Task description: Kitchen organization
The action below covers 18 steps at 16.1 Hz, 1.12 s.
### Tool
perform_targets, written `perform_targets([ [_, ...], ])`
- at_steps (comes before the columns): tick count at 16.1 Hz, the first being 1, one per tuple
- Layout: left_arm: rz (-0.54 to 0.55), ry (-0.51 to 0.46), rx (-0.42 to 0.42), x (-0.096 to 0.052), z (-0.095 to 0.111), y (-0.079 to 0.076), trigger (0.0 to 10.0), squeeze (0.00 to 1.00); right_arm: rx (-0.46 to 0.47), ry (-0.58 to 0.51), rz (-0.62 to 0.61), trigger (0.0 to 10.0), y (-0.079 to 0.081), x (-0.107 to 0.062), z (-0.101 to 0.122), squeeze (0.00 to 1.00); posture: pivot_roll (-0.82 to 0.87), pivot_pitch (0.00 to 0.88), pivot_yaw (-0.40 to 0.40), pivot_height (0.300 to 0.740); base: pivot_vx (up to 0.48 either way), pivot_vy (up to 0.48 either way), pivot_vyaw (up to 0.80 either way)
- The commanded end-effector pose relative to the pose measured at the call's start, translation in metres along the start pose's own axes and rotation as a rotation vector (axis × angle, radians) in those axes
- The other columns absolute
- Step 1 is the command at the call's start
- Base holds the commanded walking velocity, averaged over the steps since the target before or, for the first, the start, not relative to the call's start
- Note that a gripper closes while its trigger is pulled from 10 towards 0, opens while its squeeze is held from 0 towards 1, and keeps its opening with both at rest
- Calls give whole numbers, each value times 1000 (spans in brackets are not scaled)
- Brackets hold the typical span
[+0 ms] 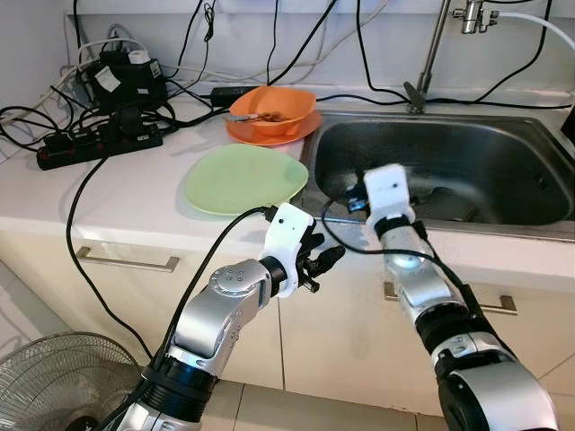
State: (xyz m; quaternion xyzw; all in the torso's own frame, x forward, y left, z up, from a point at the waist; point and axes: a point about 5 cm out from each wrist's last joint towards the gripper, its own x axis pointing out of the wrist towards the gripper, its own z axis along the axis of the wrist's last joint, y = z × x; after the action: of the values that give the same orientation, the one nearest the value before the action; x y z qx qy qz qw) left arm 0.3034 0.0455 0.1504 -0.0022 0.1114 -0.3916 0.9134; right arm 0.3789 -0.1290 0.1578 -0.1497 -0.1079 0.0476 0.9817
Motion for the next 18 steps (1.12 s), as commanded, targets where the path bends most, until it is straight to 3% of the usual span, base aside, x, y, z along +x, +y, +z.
perform_targets([
  [1,9,-9,20,1,4,2,10000,0,64,-31,-11,10000,-2,7,13,0,79,2,67,740,0,0,0],
  [7,143,-89,27,-1,14,18,10000,0,305,-60,-76,10000,-15,11,29,0,71,0,71,740,0,0,0],
  [10,333,-164,54,-9,27,44,10000,0,469,-84,-79,10000,-18,12,41,0,64,0,71,740,0,0,0],
  [11,415,-181,32,-16,29,60,10000,0,507,-89,-54,10000,-14,8,44,0,61,0,72,740,0,0,0],
  [12,430,-185,24,-18,29,63,10000,0,517,-89,-51,10000,-13,7,44,0,61,0,72,740,0,0,0],
  [16,648,-210,-107,-50,24,108,10000,0,561,-53,-9,10000,-2,-7,39,0,56,0,80,740,0,0,0],
  [18,686,-218,-147,-64,20,118,10000,0,561,-43,-1,10000,0,-10,37,0,56,0,81,740,0,0,0],
])
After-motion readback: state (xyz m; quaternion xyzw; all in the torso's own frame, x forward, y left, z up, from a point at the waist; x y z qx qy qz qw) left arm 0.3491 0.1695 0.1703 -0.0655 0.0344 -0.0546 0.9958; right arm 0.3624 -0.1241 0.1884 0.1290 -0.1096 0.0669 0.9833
